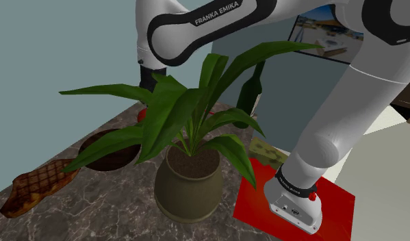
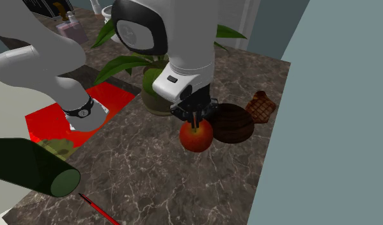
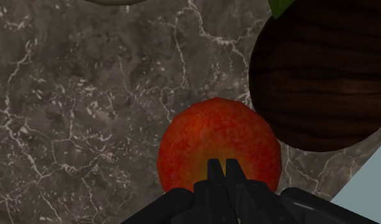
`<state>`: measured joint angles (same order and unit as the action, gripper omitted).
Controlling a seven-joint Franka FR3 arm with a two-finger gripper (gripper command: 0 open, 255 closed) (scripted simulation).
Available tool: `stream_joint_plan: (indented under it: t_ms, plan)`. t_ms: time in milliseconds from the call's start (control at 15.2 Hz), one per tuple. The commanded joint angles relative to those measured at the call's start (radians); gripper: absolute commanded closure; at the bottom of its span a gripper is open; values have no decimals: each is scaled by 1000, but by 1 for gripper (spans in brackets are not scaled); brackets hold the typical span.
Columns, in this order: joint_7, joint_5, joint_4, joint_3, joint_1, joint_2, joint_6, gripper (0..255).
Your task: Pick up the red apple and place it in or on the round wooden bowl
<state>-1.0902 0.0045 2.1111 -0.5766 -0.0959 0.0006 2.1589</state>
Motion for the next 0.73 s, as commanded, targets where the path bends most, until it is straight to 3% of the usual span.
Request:
stream_joint_plan:
  t_ms: [0, 660]
  plan:
    - [5, 7, -18, 1, -1, -11, -27, 255]
    - [24, 33, -111, 7, -4, -56, -159, 255]
